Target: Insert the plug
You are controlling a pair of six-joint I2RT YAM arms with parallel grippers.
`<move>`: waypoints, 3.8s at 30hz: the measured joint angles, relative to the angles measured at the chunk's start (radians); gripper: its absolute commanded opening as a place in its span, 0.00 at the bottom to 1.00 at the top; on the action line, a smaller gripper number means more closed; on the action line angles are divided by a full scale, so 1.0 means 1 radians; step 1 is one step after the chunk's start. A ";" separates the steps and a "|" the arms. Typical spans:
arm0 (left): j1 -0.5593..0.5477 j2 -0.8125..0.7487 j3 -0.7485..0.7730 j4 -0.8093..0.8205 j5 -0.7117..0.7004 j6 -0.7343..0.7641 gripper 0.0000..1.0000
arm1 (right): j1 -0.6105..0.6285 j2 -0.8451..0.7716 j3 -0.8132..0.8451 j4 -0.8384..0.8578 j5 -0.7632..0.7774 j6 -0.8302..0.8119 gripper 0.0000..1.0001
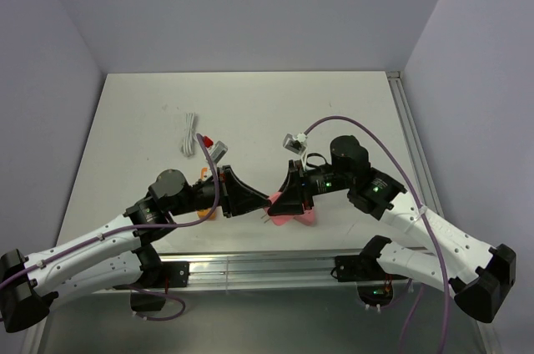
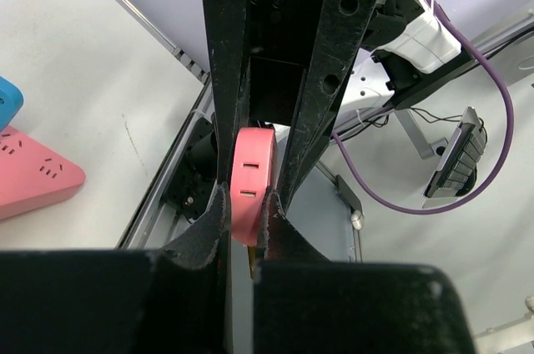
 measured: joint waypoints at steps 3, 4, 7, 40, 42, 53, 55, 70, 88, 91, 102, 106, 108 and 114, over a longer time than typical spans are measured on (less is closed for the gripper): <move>0.000 0.000 0.000 0.000 0.001 0.000 0.00 | -0.002 0.004 -0.002 0.008 -0.015 0.000 0.38; 0.000 0.000 0.000 0.000 0.001 -0.001 0.00 | -0.002 0.005 -0.002 0.011 -0.021 0.000 0.38; 0.000 -0.002 0.000 0.000 0.003 -0.001 0.00 | -0.002 0.005 -0.004 0.012 -0.031 -0.001 0.38; 0.005 -0.002 -0.001 0.002 0.016 0.000 0.00 | -0.006 0.032 -0.026 0.041 -0.089 0.043 0.00; 0.005 -0.003 -0.001 0.002 0.016 0.000 0.01 | -0.006 0.032 -0.026 0.040 -0.085 0.045 0.00; 0.006 -0.064 0.027 -0.236 -0.230 0.033 0.69 | -0.005 0.015 -0.025 -0.143 0.246 0.000 0.00; 0.006 -0.080 0.045 -0.286 -0.301 0.047 0.70 | -0.014 0.015 -0.024 -0.217 0.344 0.005 0.00; 0.009 0.250 0.029 -0.174 -0.395 0.140 0.66 | -0.199 0.144 0.013 -0.661 0.780 0.052 0.00; 0.105 0.581 0.028 0.031 -0.236 0.147 0.72 | -0.188 0.325 0.013 -0.628 0.784 0.065 0.00; 0.108 0.605 0.028 0.046 -0.218 0.140 0.72 | -0.180 0.335 0.013 -0.612 0.784 0.075 0.00; 0.125 0.652 0.015 0.103 -0.162 0.101 0.71 | -0.158 0.338 0.013 -0.593 0.793 0.106 0.00; 0.129 0.678 0.015 0.119 -0.146 0.090 0.70 | -0.132 0.343 0.013 -0.592 0.807 0.118 0.00; 0.130 0.688 0.015 0.121 -0.141 0.085 0.69 | -0.121 0.349 0.013 -0.592 0.816 0.127 0.00; 0.131 0.702 0.015 0.130 -0.137 0.071 0.66 | -0.098 0.357 0.013 -0.594 0.848 0.145 0.00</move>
